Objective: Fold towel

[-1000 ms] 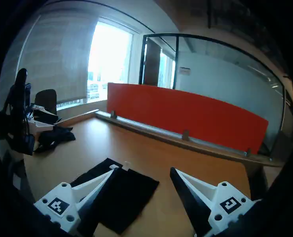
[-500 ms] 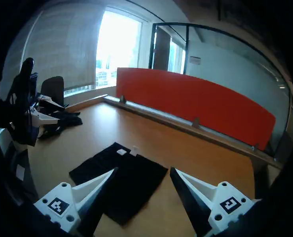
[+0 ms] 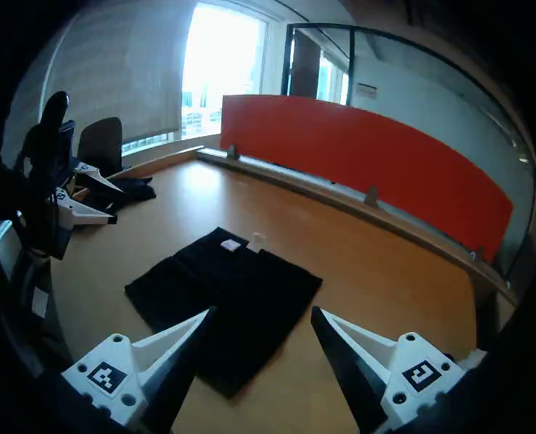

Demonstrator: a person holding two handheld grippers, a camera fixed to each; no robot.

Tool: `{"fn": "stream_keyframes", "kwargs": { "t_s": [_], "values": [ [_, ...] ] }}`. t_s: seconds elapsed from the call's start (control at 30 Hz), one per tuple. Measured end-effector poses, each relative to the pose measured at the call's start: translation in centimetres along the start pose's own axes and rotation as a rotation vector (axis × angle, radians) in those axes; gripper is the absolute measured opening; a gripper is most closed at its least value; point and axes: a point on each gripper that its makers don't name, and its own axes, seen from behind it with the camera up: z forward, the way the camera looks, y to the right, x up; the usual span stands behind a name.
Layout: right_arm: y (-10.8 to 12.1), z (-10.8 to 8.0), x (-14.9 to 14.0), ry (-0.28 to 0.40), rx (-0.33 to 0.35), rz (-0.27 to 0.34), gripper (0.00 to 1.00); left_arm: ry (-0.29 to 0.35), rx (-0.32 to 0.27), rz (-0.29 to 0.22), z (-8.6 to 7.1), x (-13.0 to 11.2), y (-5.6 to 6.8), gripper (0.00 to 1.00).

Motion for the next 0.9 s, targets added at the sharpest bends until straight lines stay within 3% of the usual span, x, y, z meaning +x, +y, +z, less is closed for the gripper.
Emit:
{"fn": "stream_keyframes", "kwargs": {
  "t_s": [0.67, 0.9],
  "values": [
    [-2.6, 3.2, -8.2, -0.147, 0.044, -0.004, 1.0, -0.158, -0.06, 0.046, 3.6, -8.1, 1.9, 0.95],
    [-3.0, 3.5, -11.1, -0.209, 0.059, -0.019, 1.0, -0.214, -0.08, 0.037, 4.5, -10.4, 2.3, 0.94]
  ]
}}
